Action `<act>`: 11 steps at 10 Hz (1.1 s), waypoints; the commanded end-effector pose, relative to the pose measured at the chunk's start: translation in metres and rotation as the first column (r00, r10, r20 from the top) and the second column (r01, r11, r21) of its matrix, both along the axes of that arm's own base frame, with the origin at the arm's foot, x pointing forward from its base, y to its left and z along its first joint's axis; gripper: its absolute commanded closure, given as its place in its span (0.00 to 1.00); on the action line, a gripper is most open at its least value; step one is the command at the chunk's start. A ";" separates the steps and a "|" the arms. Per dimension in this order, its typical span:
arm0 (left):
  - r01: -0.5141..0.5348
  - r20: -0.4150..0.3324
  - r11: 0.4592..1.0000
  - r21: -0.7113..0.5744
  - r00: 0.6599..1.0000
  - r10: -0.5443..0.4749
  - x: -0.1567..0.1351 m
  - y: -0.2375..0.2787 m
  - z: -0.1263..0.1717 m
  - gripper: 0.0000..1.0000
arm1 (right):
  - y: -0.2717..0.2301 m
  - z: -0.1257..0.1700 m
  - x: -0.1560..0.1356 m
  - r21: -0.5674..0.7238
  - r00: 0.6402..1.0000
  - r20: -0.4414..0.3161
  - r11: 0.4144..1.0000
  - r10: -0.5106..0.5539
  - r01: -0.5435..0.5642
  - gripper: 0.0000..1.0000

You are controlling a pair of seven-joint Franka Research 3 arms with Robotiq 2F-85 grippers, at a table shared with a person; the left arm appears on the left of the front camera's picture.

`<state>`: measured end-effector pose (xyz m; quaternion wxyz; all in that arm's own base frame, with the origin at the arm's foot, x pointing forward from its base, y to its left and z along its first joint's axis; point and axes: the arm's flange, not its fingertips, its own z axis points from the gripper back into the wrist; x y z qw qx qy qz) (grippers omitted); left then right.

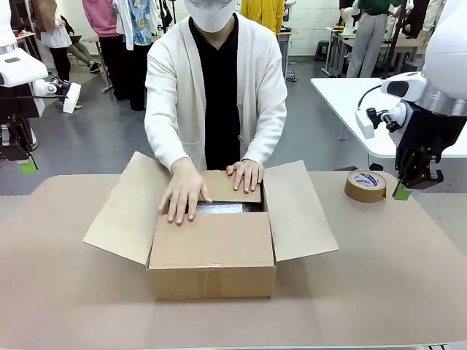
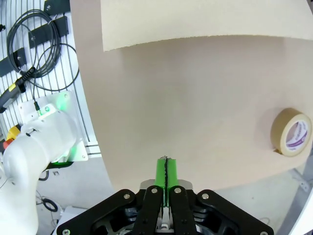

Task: Wrap the clocks to prevent damage.
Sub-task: Once the human has placed the objects inside and stepped back, release both hands from the side flaps of the Package Box.

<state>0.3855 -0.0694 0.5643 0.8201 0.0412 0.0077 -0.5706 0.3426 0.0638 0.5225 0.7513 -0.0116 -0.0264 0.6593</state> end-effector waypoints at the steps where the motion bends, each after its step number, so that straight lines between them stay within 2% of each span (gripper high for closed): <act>1: -0.013 0.013 1.000 0.000 1.000 0.013 0.000 0.001 0.001 1.00 | 0.000 0.000 0.001 -0.009 1.000 0.014 1.000 -0.002 0.002 0.99; 11: -0.013 0.013 1.000 0.000 1.000 0.013 0.000 0.001 0.001 1.00 | 0.000 0.000 0.001 -0.009 1.000 0.014 1.000 -0.002 0.002 0.99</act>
